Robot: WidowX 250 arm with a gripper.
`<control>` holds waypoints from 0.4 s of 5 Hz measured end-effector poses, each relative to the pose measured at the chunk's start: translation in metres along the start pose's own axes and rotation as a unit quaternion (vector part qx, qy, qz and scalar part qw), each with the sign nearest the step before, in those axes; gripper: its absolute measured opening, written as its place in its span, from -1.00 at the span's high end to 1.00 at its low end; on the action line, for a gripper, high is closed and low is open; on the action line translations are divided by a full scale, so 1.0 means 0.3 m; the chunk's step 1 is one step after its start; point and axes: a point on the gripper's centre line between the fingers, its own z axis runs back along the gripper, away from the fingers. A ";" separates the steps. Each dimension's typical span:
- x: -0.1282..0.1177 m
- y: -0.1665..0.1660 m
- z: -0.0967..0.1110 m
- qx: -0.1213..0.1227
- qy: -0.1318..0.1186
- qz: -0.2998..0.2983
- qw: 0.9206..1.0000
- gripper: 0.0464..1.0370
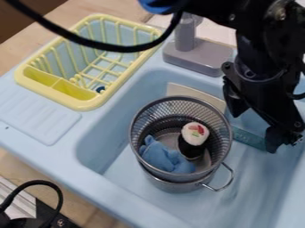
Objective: Moving the strainer to the left side of the sink
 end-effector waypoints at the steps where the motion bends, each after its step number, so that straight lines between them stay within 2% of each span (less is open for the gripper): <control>1: -0.021 0.001 -0.015 0.001 0.014 0.002 1.000 -0.93; 2: -0.059 0.014 0.015 0.032 0.050 0.039 0.997 -0.92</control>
